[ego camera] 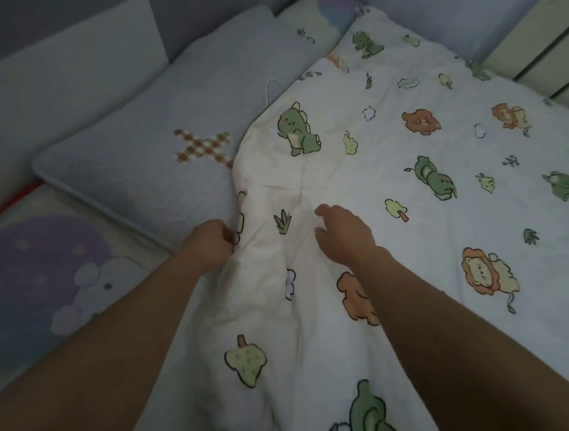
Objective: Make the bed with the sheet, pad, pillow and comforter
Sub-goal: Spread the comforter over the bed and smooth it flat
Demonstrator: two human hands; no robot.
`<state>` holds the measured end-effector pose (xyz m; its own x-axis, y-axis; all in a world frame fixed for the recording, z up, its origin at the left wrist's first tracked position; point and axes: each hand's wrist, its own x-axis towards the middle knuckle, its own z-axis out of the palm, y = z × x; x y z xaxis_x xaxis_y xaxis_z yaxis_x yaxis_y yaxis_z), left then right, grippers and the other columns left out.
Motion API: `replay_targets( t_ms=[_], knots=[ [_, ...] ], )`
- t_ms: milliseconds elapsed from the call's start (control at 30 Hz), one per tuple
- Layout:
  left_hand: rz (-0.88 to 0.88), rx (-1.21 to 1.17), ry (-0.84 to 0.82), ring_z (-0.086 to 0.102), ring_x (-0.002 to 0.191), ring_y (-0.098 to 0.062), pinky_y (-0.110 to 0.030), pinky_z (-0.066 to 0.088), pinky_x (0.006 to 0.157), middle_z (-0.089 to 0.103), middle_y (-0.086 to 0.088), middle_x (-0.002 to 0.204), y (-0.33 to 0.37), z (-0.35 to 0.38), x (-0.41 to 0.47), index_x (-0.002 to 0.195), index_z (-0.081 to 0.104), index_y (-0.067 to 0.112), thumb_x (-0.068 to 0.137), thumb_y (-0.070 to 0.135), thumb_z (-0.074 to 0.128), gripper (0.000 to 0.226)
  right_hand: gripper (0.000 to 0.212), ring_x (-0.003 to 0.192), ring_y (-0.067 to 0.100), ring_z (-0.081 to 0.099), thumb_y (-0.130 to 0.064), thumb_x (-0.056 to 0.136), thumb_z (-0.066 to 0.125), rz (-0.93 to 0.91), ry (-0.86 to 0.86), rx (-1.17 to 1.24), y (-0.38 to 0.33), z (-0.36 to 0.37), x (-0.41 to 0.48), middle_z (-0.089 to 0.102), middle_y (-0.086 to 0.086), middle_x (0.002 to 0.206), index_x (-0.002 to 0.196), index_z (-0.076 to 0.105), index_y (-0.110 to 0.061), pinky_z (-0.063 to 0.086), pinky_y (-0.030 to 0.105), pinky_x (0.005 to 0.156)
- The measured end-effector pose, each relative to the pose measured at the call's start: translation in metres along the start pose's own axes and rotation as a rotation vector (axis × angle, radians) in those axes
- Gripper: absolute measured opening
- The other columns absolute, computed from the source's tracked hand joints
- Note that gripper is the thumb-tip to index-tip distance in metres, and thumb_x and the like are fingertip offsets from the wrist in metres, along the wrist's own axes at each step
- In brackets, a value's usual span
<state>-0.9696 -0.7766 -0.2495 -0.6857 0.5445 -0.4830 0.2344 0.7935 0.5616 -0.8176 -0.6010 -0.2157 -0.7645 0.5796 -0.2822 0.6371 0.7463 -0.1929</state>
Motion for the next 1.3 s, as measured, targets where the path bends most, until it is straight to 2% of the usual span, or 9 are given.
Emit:
replay_targets(
  t_ms=[267,433,533,667,767,933,1033,1167,1300],
  knots=[
    [-0.147,-0.337,-0.147,0.056,0.099,-0.027,-0.028,0.043,0.077,0.059,-0.014,0.115,-0.014,0.053,-0.049,0.119,0.057,0.0,0.092,0.02,0.056,0.034,0.035,0.115,0.028,0.051,-0.022,0.097,0.043,-0.015,-0.077,-0.068,0.01,0.027,-0.046,0.051,0.009,0.126,0.131,0.047,-0.014,0.042,0.037,0.091],
    [-0.116,-0.431,-0.265,0.059,0.09,-0.024,-0.027,0.045,0.08,0.065,-0.011,0.101,-0.008,0.061,-0.061,0.109,0.068,0.008,0.088,0.022,0.063,0.025,0.037,0.115,0.028,0.051,-0.02,0.096,0.044,0.054,-0.13,-0.067,0.025,0.031,-0.071,0.052,0.009,0.126,0.133,0.047,-0.016,0.042,0.035,0.089],
    [-0.115,-0.451,-0.268,0.062,0.086,-0.026,-0.033,0.049,0.078,0.069,-0.012,0.092,-0.006,0.058,-0.067,0.087,0.072,0.013,0.083,0.03,0.069,0.017,0.037,0.102,0.029,0.056,-0.015,0.093,0.042,0.099,-0.142,-0.054,0.032,0.03,-0.081,0.055,0.009,0.122,0.13,0.049,-0.015,0.042,0.033,0.082],
    [0.004,-0.542,-0.219,0.061,0.077,-0.016,-0.026,0.049,0.074,0.066,-0.01,0.082,-0.012,0.042,-0.077,0.085,0.067,-0.001,0.085,0.023,0.068,0.024,0.033,0.111,0.029,0.054,-0.018,0.093,0.042,0.13,-0.148,-0.044,0.035,0.029,-0.086,0.054,0.008,0.124,0.124,0.053,-0.013,0.042,0.035,0.087],
    [0.161,-0.448,0.1,0.039,0.052,-0.002,-0.016,0.032,0.049,0.044,-0.001,0.061,-0.009,0.021,-0.084,0.059,0.043,0.013,0.076,0.005,0.069,0.032,0.032,0.105,0.029,0.057,-0.017,0.094,0.042,0.122,-0.147,-0.048,0.033,0.027,-0.089,0.056,0.007,0.121,0.124,0.054,-0.014,0.042,0.032,0.08],
    [0.19,0.017,0.699,0.053,0.082,-0.028,-0.032,0.035,0.067,0.054,-0.006,0.096,-0.027,-0.025,-0.096,0.082,0.049,0.018,0.078,0.012,0.065,0.018,0.032,0.094,0.028,0.058,-0.018,0.096,0.041,0.105,-0.156,-0.075,0.021,0.026,-0.089,0.056,0.006,0.119,0.126,0.051,-0.018,0.041,0.029,0.076],
    [0.204,0.18,0.682,0.056,0.093,-0.034,-0.04,0.041,0.068,0.05,-0.009,0.111,-0.048,-0.033,-0.099,0.098,0.052,0.017,0.083,0.015,0.065,0.02,0.035,0.113,0.029,0.053,-0.021,0.096,0.041,0.079,-0.171,-0.113,0.006,0.027,-0.087,0.051,0.005,0.126,0.129,0.049,-0.022,0.043,0.035,0.092],
    [0.046,0.358,0.421,0.053,0.107,-0.039,-0.045,0.046,0.079,0.041,-0.018,0.126,-0.072,-0.026,-0.085,0.129,0.045,0.011,0.087,0.022,0.063,0.047,0.034,0.114,0.03,0.052,-0.027,0.092,0.042,0.061,-0.243,-0.144,-0.011,0.034,-0.082,0.051,0.003,0.125,0.125,0.049,-0.027,0.044,0.045,0.096],
    [0.051,0.32,0.33,0.053,0.109,-0.037,-0.042,0.045,0.085,0.042,-0.016,0.129,-0.082,-0.021,-0.074,0.128,0.049,0.013,0.089,0.028,0.059,0.043,0.03,0.115,0.027,0.052,-0.026,0.093,0.04,0.04,-0.252,-0.172,-0.02,0.045,-0.079,0.051,0.0,0.125,0.122,0.05,-0.026,0.035,0.032,0.087]
  ],
)
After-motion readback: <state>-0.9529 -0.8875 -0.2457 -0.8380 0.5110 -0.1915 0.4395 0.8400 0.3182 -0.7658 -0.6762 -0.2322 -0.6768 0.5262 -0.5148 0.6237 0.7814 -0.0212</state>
